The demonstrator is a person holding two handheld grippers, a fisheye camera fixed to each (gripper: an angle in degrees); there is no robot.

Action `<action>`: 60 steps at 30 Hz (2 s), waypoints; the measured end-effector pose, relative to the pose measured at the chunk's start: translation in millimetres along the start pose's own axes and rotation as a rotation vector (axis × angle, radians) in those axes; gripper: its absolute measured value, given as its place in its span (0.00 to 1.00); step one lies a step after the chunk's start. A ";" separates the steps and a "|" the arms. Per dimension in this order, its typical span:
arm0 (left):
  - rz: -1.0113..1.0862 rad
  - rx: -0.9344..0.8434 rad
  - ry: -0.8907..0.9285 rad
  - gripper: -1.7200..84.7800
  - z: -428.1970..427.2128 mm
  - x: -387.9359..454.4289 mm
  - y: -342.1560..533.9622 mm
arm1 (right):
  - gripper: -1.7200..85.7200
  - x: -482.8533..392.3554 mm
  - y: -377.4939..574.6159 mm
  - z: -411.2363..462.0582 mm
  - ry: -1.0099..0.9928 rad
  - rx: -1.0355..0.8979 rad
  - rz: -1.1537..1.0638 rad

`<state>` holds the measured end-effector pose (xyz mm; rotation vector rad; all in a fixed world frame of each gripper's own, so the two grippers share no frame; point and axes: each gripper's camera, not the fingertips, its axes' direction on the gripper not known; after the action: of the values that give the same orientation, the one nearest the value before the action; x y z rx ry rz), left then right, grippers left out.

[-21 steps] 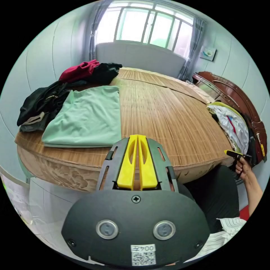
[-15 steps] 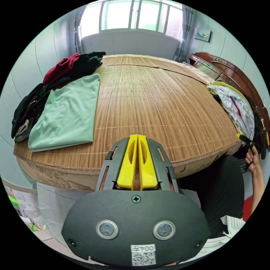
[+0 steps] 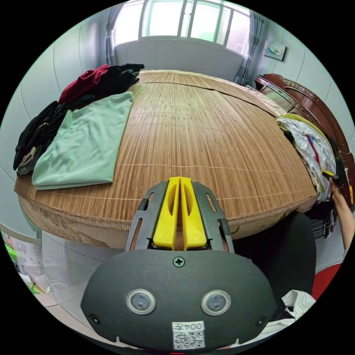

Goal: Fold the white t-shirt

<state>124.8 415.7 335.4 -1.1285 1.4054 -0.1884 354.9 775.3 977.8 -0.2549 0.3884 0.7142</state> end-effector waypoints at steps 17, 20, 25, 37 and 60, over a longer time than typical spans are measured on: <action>-0.101 0.114 0.205 0.02 -57.4 -8.1 38.4 | 0.01 -96.1 111.9 -301.8 -0.899 0.304 0.117; -0.125 0.131 0.230 0.02 -64.2 -16.9 51.9 | 0.01 -145.1 121.2 -339.3 -1.006 0.292 0.032; -0.169 0.143 0.254 0.02 -69.2 -35.8 70.9 | 0.02 -225.2 144.0 -390.9 -1.000 0.253 -0.203; -0.213 0.181 0.330 0.02 -70.2 -45.1 95.2 | 0.04 -145.3 204.0 -394.9 -0.669 0.568 -0.012; 0.283 -0.104 -0.094 0.03 45.6 114.3 45.0 | 0.01 -157.1 98.0 -214.5 -0.588 0.034 -0.155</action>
<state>168.1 381.5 216.5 -0.9959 1.4860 0.1396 125.0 678.7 843.1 -0.0347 -0.1778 0.5968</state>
